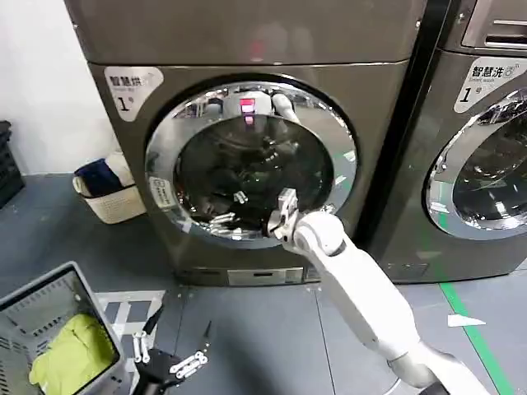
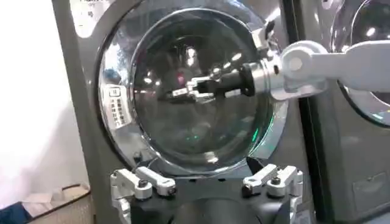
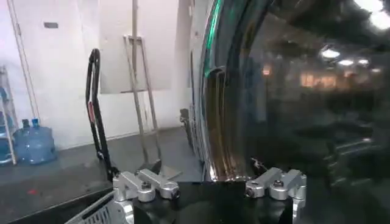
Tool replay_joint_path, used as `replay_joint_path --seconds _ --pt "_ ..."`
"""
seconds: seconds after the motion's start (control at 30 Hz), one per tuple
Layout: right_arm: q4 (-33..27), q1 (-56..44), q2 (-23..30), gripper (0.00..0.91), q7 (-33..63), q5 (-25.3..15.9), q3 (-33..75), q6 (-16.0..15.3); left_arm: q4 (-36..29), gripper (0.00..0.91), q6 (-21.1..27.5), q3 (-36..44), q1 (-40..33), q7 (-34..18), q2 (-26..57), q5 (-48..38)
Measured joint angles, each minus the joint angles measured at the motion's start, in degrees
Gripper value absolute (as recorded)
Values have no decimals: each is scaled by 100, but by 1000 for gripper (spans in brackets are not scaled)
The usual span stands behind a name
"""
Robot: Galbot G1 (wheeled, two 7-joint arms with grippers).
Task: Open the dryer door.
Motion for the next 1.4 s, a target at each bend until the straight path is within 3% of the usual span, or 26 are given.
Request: replay_joint_path --seconds 1.4 --pt "-1011 427 855 907 16 -418 -368 131 5 907 -77 18 36 -39 -52 128"
